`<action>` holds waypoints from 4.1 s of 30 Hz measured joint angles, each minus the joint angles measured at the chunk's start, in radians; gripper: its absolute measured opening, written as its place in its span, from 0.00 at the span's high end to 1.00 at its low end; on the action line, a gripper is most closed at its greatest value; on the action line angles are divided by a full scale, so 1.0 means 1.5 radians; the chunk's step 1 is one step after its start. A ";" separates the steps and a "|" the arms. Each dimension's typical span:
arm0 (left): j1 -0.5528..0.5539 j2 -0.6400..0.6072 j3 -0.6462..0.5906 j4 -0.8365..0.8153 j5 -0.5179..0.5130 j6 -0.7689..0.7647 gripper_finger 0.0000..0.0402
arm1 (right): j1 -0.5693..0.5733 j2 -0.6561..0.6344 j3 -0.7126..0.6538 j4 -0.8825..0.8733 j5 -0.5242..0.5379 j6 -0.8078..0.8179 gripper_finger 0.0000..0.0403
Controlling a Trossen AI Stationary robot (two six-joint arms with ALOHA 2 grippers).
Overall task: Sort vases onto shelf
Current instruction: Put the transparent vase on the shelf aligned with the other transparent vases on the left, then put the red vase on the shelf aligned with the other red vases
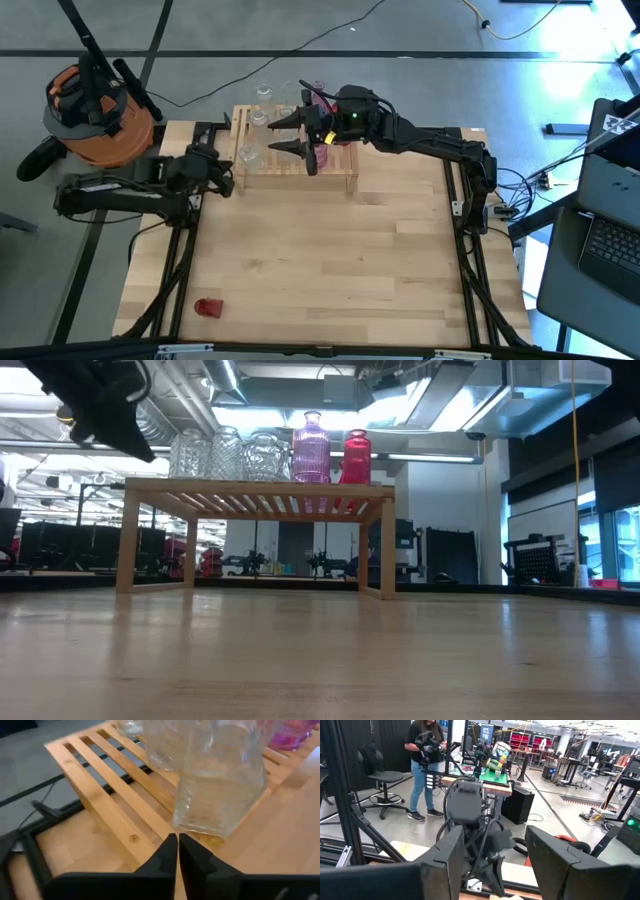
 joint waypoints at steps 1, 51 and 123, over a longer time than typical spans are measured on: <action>0.000 0.000 -0.010 0.013 0.003 0.000 0.98 | 0.000 0.000 0.000 0.000 0.000 0.000 0.57; 0.196 -0.026 -0.060 0.518 0.040 0.296 1.00 | 0.079 -0.152 0.001 -0.014 0.123 -0.374 0.57; 0.002 -0.043 0.107 -0.187 0.940 -0.491 1.00 | 0.415 -0.278 -0.991 0.782 0.555 0.093 0.57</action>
